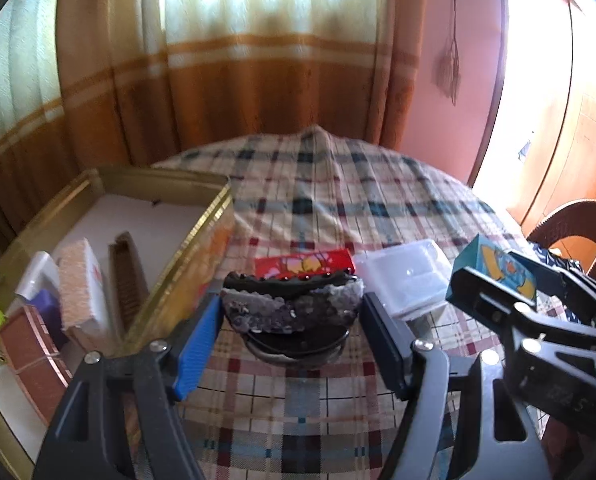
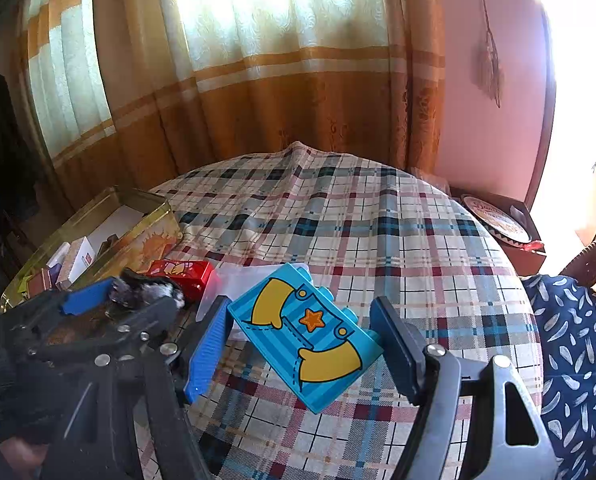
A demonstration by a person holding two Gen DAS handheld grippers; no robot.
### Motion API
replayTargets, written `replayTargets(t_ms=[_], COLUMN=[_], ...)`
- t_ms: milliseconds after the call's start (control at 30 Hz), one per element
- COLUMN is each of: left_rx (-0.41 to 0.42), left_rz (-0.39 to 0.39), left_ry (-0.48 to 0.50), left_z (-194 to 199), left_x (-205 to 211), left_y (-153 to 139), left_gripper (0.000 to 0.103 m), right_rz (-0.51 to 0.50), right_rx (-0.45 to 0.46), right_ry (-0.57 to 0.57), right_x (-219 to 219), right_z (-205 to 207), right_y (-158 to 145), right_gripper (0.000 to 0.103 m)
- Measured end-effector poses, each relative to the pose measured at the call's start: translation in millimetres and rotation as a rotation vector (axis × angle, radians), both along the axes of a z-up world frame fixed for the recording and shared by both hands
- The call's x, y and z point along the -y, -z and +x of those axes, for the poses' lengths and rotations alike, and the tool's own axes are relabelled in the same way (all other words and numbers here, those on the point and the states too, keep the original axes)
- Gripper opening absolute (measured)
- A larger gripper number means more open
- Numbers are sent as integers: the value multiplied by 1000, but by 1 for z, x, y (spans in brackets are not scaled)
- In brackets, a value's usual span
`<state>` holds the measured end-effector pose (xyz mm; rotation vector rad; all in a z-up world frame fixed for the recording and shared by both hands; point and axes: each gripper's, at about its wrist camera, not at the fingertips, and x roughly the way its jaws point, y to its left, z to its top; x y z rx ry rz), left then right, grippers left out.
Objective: Organize rigid objects
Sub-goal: 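Reach the left tool to the sequined pouch and grasp it, then lift the sequined pouch with the left tool while the right tool holds the blue block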
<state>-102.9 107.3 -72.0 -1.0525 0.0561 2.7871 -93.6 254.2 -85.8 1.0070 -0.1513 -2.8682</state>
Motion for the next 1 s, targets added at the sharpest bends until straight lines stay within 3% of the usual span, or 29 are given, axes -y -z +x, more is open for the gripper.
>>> replayTargets(t_ms=[433,1000], left_rx=[-173,-224], left_rz=[18,42], left_ry=[-55,-77], left_z=[23,37], left_x=[12,24], left_y=[-19,-25], left_gripper=[70,70], right_rz=[9,-6], right_rx=[-47,-129], right_ry=[-19,-49], right_x=[4,16], right_z=[7,20], right_y=[-6,-15], right_gripper=[73,73])
